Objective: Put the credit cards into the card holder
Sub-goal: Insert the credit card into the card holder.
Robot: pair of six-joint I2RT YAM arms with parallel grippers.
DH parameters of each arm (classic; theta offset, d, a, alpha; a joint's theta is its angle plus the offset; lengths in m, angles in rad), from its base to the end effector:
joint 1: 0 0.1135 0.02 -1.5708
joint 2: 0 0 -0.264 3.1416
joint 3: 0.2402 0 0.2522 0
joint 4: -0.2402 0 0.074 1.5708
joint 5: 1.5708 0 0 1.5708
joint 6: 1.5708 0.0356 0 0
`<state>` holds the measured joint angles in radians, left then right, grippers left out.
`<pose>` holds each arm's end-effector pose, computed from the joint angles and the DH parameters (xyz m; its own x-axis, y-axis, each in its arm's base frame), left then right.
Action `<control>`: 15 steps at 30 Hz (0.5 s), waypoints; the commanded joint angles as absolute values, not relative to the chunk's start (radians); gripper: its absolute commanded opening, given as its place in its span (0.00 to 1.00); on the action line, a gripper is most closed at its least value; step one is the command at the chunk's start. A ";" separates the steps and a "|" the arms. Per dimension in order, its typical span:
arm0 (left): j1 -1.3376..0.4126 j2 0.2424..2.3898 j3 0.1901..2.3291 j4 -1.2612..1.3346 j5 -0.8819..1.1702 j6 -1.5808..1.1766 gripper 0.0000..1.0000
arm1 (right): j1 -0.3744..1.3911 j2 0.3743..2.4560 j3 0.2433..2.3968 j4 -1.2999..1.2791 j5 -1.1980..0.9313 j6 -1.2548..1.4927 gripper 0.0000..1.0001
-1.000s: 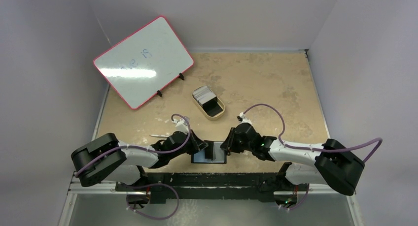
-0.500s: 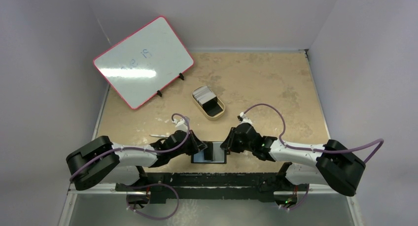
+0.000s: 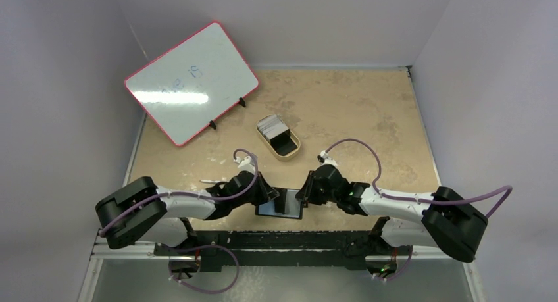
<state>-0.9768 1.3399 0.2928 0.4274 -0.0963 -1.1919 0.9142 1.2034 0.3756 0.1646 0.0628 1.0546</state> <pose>0.1277 -0.1830 0.1248 -0.8459 -0.3998 -0.3530 -0.0131 0.6772 -0.7357 0.1369 0.1740 0.1526 -0.8467 0.3232 -0.4226 -0.0484 0.7441 0.6663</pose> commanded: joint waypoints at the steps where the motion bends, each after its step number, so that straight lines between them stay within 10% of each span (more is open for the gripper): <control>1: -0.985 1.373 0.330 0.348 -0.108 -1.157 0.03 | 0.919 1.196 0.421 0.168 0.092 1.044 0.28; 15: -0.980 1.330 0.392 0.113 -0.086 -1.116 0.00 | 0.919 1.184 0.412 0.171 0.094 1.007 0.27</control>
